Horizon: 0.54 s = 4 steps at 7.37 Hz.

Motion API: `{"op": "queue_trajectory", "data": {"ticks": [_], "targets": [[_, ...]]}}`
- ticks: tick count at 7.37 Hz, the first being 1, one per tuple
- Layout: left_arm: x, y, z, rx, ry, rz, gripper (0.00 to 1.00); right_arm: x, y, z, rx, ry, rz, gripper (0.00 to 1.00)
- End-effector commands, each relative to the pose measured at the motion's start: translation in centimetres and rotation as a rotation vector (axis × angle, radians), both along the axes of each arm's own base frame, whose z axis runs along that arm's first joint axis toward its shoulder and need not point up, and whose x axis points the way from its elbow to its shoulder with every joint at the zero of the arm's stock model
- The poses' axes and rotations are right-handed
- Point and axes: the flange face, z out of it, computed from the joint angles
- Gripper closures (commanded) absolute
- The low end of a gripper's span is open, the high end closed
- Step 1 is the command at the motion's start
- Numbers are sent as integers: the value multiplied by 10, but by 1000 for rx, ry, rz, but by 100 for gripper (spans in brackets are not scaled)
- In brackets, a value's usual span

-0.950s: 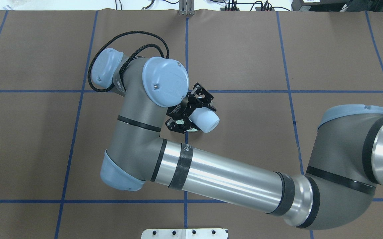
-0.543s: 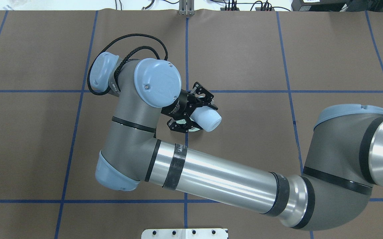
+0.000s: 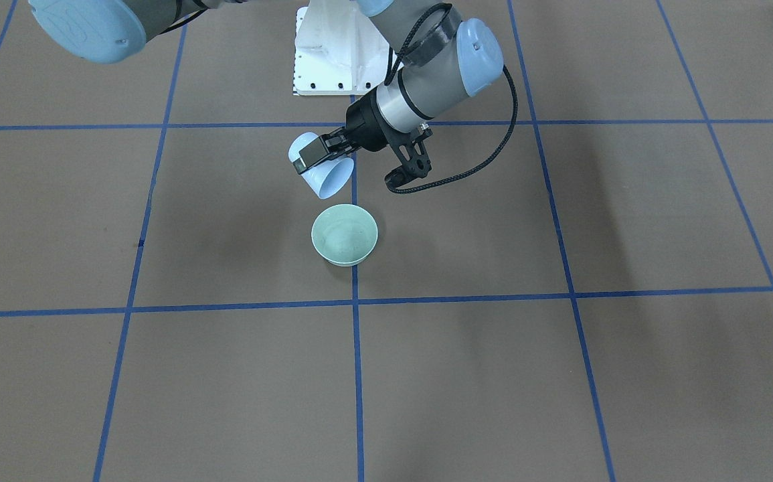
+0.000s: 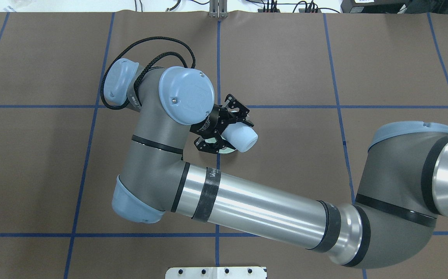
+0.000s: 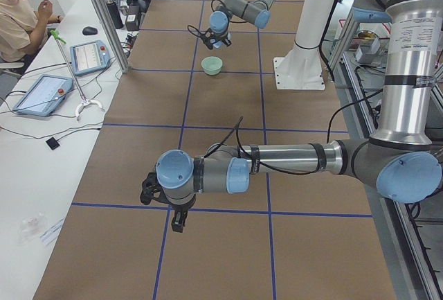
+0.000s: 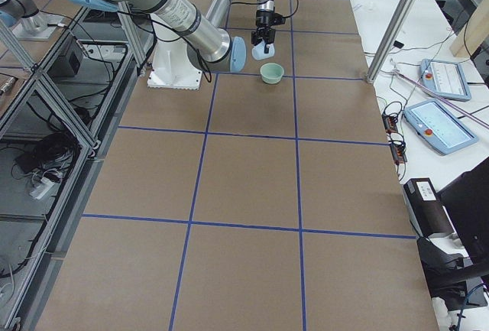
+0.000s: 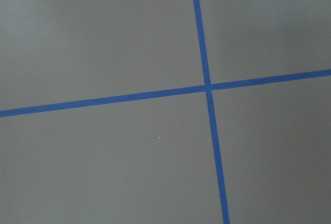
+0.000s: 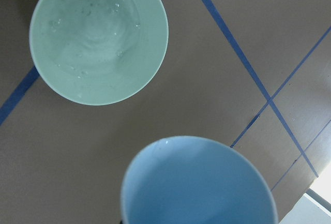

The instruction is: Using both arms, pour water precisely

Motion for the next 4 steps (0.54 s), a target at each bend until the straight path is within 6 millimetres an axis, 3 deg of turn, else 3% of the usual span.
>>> {"op": "queue_trajectory", "data": {"ticks": [1, 4], "targets": [[1, -1, -2, 4, 0, 3, 0, 15, -13, -2, 48, -127, 30, 100], [1, -4, -6, 15, -1, 3, 0, 99, -25, 58, 137, -391, 119, 100]]}}
